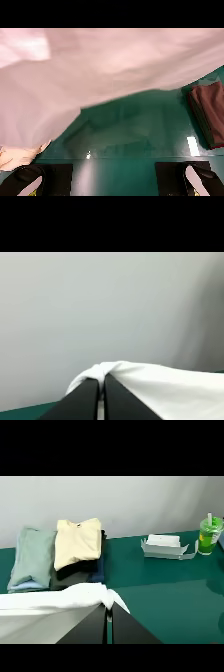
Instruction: Fold the shirts.
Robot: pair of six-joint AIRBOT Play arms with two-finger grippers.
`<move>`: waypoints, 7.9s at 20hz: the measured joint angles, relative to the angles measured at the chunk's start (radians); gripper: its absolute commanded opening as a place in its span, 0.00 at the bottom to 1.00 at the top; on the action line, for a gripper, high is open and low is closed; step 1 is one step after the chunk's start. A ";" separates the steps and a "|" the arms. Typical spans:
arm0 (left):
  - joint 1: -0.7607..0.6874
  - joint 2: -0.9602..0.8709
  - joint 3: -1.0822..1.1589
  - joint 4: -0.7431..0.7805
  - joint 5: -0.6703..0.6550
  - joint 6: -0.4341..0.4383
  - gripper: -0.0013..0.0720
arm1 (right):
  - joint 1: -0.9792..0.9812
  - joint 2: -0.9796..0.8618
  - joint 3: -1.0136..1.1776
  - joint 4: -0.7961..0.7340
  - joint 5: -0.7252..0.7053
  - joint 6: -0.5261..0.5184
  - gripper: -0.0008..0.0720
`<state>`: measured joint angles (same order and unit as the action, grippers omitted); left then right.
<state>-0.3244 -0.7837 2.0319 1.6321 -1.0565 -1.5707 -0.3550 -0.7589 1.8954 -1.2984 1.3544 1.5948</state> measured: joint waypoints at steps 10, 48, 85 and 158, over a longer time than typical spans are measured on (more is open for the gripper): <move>0.000 -0.359 -0.184 0.156 -0.258 -0.030 0.06 | 0.059 -0.288 -0.048 0.004 0.194 0.001 0.03; 0.232 -0.574 -0.750 -0.224 -0.283 0.066 0.60 | 0.143 -0.472 -0.797 -0.031 -0.034 -0.097 0.65; 0.232 -0.060 -1.576 -0.450 -0.082 0.016 0.06 | 0.146 -0.147 -1.340 -0.058 -0.084 0.001 0.04; -0.317 -0.978 -0.576 -0.556 0.180 0.129 0.06 | 0.447 -0.354 -0.445 0.098 0.027 0.030 0.03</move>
<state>-0.6415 -1.7615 1.4563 1.0763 -0.8761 -1.4418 0.0917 -1.1130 1.4502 -1.1999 1.3819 1.6245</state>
